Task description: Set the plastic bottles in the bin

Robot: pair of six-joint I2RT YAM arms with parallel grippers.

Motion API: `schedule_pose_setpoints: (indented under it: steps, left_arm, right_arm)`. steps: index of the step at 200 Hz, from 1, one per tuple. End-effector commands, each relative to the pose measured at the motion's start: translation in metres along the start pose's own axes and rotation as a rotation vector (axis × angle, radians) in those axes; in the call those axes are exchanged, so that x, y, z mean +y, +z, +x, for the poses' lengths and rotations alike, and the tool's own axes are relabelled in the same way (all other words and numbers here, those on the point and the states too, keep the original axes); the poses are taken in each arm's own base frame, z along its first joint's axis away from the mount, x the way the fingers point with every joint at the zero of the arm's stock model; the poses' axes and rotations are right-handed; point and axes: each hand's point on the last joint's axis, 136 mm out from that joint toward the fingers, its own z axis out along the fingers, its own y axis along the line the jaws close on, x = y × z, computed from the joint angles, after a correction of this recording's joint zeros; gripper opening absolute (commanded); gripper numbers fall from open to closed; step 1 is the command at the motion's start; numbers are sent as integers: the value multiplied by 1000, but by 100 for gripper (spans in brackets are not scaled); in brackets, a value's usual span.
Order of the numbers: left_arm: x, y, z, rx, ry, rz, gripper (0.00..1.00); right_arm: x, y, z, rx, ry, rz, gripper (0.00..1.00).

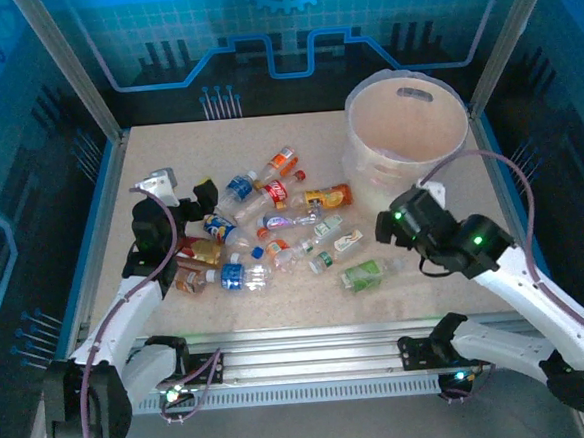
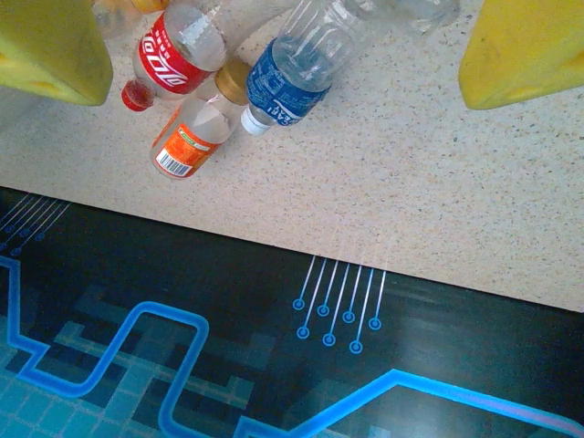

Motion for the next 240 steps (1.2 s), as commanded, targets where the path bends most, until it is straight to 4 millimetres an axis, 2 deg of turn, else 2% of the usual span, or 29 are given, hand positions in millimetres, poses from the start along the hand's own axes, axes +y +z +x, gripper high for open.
schedule_pose_setpoints:
  steps: [1,39,71,111,139,240]
  left_arm:
    - [-2,-1,-7,-36,1,2,99]
    - [-2,3,-4,-23,0,2,99]
    - [-3,6,-1,-10,-2,9,99]
    - [-3,8,1,-1,-5,14,99]
    - [-3,11,4,7,-7,17,99]
    - [-3,13,8,19,-4,19,99]
  right_arm:
    - [-1,15,32,51,146,56,100]
    - [14,45,90,151,217,66,100]
    - [25,65,113,201,301,13,100]
    - [18,72,118,212,386,36,100]
    - [27,82,121,252,437,-3,100]
    - [41,105,114,305,406,88,100]
